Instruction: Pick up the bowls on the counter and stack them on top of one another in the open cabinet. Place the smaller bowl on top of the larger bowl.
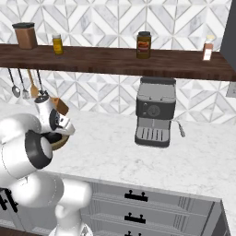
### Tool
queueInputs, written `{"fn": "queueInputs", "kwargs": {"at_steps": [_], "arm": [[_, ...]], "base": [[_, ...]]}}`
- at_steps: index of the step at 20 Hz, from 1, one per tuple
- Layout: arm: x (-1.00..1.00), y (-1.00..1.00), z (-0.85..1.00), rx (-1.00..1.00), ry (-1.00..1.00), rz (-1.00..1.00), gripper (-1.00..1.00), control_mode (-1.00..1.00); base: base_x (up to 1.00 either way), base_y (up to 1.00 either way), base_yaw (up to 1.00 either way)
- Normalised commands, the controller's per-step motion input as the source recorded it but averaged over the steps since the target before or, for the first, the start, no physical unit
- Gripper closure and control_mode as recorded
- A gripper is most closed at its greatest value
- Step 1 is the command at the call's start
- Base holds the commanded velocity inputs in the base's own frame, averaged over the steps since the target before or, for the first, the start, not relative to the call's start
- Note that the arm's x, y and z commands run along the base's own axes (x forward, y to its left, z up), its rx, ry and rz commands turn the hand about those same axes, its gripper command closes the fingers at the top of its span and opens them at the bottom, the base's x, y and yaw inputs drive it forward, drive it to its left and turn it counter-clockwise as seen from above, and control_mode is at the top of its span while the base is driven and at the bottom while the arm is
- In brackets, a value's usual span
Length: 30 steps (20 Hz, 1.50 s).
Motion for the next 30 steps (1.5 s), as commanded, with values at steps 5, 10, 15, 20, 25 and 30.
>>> {"fn": "queueInputs", "kwargs": {"at_steps": [5,10,15,20,25,30], "arm": [[0.00,-0.02,-0.12,0.01,-0.01,0.01,-1.00,-1.00],[0.00,0.00,-0.20,0.00,0.00,0.00,-1.00,-1.00],[0.01,0.00,-0.24,0.06,0.00,0.00,-1.00,-1.00],[0.11,0.00,-0.26,0.10,0.00,0.00,-1.00,-1.00],[0.10,0.00,-0.11,0.08,0.00,0.00,1.00,-1.00],[0.00,-0.02,0.08,0.00,-0.02,0.00,1.00,-1.00]], "base": [[0.00,0.00,0.00],[0.00,0.00,0.00],[0.00,0.00,0.00],[0.00,0.00,0.00],[0.00,0.00,0.00],[0.00,0.00,0.00]]}}
